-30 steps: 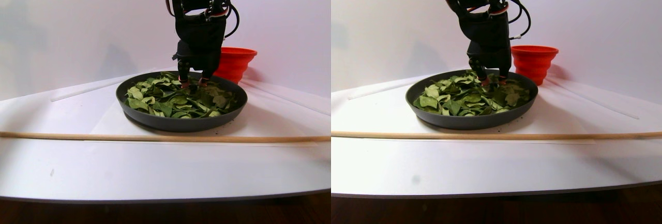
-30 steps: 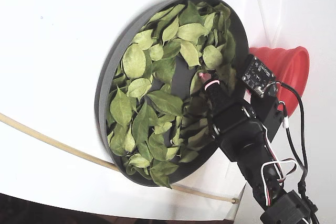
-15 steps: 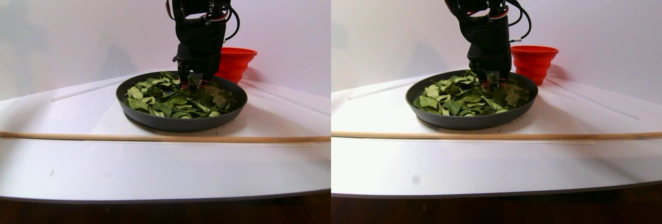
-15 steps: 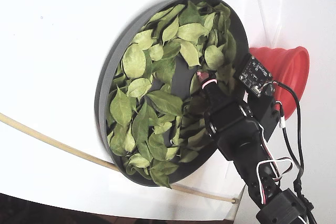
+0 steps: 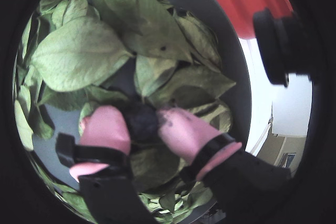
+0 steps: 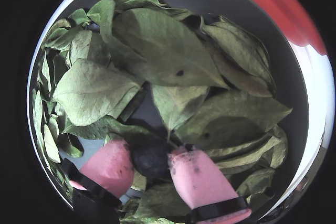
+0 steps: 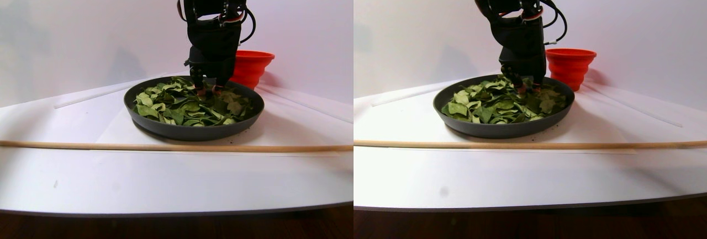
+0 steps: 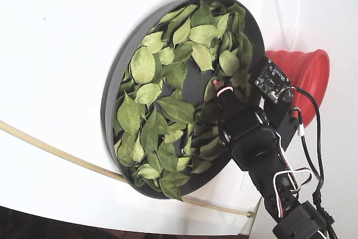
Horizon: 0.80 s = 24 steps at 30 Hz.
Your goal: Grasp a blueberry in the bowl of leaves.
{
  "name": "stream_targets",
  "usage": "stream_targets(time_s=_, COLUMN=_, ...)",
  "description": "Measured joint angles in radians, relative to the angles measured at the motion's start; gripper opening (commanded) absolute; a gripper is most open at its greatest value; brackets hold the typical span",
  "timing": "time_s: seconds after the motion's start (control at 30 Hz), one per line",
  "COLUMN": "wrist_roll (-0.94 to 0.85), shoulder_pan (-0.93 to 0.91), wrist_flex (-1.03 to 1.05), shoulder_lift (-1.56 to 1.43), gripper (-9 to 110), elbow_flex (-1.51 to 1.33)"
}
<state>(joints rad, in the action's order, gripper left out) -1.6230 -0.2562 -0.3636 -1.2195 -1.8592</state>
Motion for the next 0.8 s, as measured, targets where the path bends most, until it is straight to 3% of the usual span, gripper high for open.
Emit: stream_targets(time_s=0.8, wrist_roll=-0.003, shoulder_pan=0.02, wrist_flex=0.0, shoulder_lift=-0.037, gripper=10, elbow_flex=-0.048)
